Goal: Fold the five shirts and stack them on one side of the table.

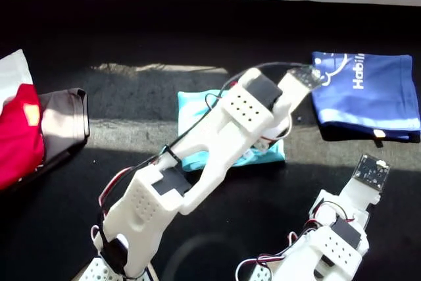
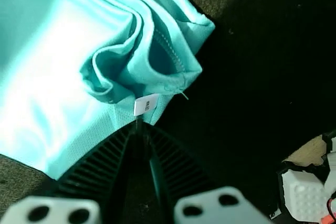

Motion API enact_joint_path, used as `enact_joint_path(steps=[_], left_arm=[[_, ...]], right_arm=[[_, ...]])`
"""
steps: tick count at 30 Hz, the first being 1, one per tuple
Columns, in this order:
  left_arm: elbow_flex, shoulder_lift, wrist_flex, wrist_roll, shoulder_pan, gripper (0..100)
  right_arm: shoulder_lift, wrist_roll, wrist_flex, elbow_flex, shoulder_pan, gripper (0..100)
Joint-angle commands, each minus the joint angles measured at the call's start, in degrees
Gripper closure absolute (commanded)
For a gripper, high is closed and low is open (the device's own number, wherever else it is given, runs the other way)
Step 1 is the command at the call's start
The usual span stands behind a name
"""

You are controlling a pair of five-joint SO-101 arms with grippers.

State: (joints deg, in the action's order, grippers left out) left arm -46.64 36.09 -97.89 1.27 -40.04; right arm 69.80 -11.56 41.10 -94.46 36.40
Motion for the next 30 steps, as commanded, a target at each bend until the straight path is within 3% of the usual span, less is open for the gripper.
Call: enact_joint_path(steps=[1,10,23,30], left_arm=[[-7.6,-0.57,-1.32,0.0,1.8,99],[-3.91,12.79,8.53,-0.09,4.44,99],[-20.97,13.93,-2.81,-4.13,-6.29,99],[-23.08,10.42,-2.99,-4.13,-1.98,99]], right_arm=[[0.13,0.62,-0.66,-1.19,-0.57,99.2],[0.13,0.62,-0.66,-1.19,-0.57,99.2],[0.13,0.62,-0.66,-1.19,-0.57,99.2],[0.13,0.62,-0.66,-1.19,-0.57,99.2]])
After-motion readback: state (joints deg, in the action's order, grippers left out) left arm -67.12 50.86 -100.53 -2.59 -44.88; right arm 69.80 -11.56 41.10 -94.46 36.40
